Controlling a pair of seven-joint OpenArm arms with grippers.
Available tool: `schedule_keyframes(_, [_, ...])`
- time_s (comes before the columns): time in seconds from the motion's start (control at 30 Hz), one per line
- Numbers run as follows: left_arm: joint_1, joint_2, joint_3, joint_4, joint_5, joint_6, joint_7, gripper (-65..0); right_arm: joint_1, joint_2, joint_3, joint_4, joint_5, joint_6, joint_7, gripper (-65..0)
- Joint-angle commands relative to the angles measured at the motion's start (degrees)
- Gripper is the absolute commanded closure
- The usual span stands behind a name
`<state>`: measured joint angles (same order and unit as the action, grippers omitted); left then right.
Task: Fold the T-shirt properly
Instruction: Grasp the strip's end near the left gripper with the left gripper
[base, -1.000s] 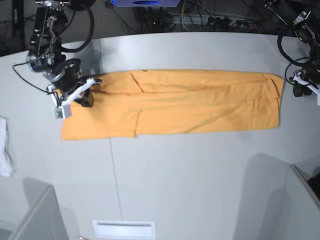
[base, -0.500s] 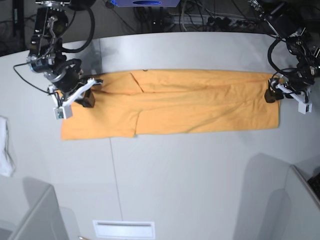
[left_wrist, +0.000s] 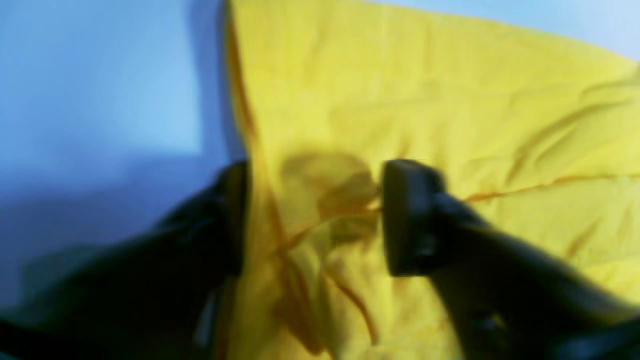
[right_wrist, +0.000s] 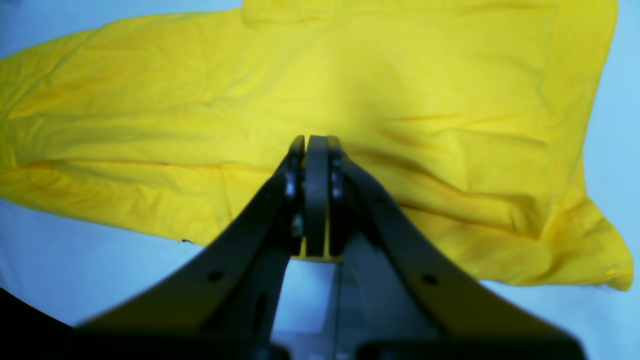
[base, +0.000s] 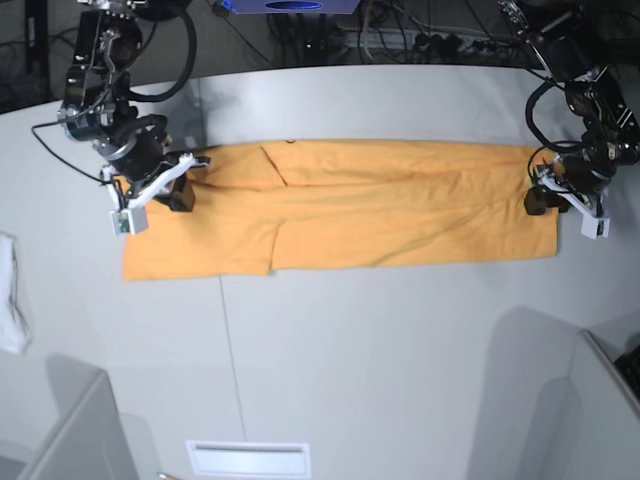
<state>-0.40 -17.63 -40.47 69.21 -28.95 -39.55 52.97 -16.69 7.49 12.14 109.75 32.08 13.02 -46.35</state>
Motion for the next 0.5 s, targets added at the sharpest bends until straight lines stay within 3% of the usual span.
schedule_keyframes(0.0, [-0.2, -0.4, 0.2, -0.9, 1.6, -0.3, 2.5, -20.9, 0.5, 0.4, 0.1, 1.1, 0.6, 0.3, 1.3, 0.0])
schedule_keyframes(0.07, [-0.3, -0.6, 0.2, -2.5, 1.7, -0.3, 2.3, -3.5, 0.5, 0.3, 0.2, 1.1, 0.7, 0.3, 1.4, 0.0])
schedule_keyframes(0.1, [-0.3, -1.2, 0.2, -3.0, 1.7, -0.3, 2.3, 0.0, 0.5, 0.3, 0.3, 1.1, 0.7, 0.3, 1.4, 0.0])
schedule_keyframes(0.33, [-0.2, -4.2, 0.0, -2.7, 1.4, -0.3, -1.8, 0.0, 0.4, 0.3, 0.4, 1.0, 0.7, 0.3, 1.4, 0.0])
schedule_keyframes(0.47, [0.4, -4.6, -1.6, 3.8, 1.8, -0.3, -1.8, 0.0, 0.4, 0.3, 0.4, 1.0, 0.7, 0.3, 1.4, 0.0])
